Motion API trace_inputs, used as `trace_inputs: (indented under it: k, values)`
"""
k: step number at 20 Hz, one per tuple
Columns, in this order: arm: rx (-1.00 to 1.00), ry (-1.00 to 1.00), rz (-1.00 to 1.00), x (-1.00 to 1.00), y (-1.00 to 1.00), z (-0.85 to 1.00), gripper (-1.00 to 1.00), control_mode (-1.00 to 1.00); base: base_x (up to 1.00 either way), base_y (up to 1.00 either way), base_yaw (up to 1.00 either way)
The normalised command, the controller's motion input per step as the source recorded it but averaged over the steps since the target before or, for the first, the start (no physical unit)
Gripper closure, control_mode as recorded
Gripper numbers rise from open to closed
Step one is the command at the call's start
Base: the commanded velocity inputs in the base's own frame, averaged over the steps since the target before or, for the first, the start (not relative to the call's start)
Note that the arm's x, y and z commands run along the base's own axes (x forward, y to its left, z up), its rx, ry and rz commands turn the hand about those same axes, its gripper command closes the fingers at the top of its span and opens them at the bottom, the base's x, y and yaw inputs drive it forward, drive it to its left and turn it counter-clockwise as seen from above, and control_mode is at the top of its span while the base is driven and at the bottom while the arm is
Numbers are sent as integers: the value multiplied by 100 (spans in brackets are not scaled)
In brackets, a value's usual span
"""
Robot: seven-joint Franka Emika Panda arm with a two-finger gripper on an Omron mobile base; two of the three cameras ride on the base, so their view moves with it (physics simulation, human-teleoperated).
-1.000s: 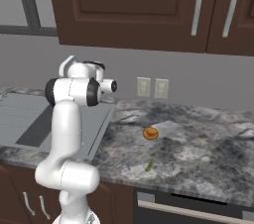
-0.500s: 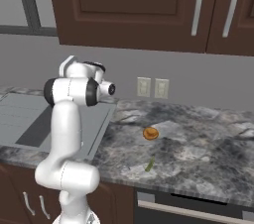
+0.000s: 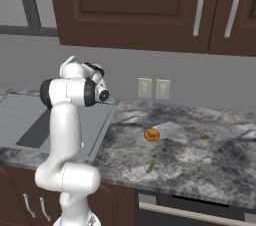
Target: Turn on the sink faucet. Then move the lemon wedge from the counter to the sink. Turn off the sink. Move the vegetable from the sink to the pot next to the stove. Finally move the pot to the rear left burner.
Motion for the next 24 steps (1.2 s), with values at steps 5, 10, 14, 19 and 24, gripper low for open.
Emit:
trace_inputs:
  k: [5, 10, 14, 19, 24]
  values:
    - [0, 2, -1, 9, -5, -4, 100, -100, 0, 0, 0]
    - [1, 0, 0, 5, -30, -8, 100, -100, 0, 0, 0]
    - [4, 0, 0, 5, -43, -6, 100, -100, 0, 0, 0]
    - [5, 0, -2, 0, -53, -14, 100, -100, 0, 0, 0]
    - [7, 0, -4, 0, -60, -14, 100, -100, 0, 0, 0]
